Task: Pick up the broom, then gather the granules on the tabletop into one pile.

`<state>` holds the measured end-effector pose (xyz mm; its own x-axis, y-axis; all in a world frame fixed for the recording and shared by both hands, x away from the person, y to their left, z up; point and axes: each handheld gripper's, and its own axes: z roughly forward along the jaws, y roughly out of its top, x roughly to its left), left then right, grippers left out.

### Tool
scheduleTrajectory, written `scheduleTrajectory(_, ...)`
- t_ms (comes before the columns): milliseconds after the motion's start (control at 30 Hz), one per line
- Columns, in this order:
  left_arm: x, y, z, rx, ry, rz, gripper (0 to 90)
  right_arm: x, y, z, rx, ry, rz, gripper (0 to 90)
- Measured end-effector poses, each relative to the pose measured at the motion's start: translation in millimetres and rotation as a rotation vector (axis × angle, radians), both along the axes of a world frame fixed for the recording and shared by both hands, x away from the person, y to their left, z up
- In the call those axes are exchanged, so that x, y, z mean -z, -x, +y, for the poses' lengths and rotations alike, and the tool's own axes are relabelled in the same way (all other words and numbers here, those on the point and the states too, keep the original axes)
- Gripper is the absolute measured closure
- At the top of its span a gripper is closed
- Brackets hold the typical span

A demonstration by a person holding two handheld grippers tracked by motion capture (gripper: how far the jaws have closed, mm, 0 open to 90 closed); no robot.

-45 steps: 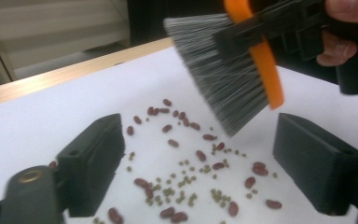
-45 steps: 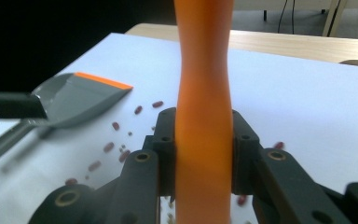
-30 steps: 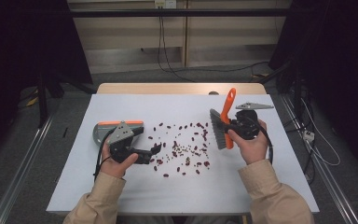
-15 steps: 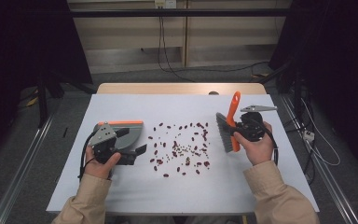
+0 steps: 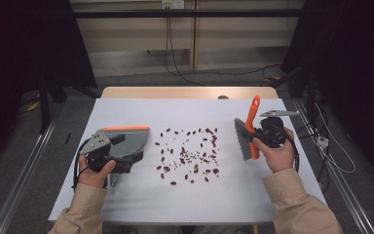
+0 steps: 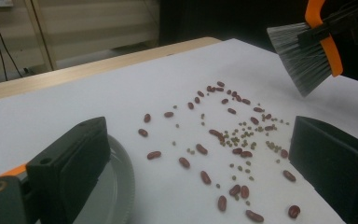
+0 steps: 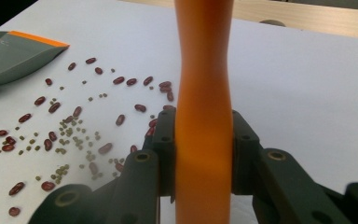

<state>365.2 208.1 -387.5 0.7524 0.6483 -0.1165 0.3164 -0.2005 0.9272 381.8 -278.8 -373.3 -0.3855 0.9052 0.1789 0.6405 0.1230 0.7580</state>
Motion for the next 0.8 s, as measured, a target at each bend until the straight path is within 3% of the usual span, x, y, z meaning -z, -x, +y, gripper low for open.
scheduleTrajectory(233, 0.8, 0.5, 8.8, -0.008, 0.007, 0.0, 5.1, 3.8, -1.6, -2.4, -0.002, 0.047, 0.03, 70.6)
scheduleTrajectory(600, 2.6, 3.2, 18.5, -0.029, 0.003, 0.002, 5.1, 3.5, -3.2, -7.8, -0.009, 0.066, 0.072, 70.6)
scheduleTrajectory(800, 3.5, 2.5, 19.0, -0.023, 0.004, -0.001, 5.1, 11.7, -11.9, -6.6, 0.0, 0.087, 0.111, 70.8)
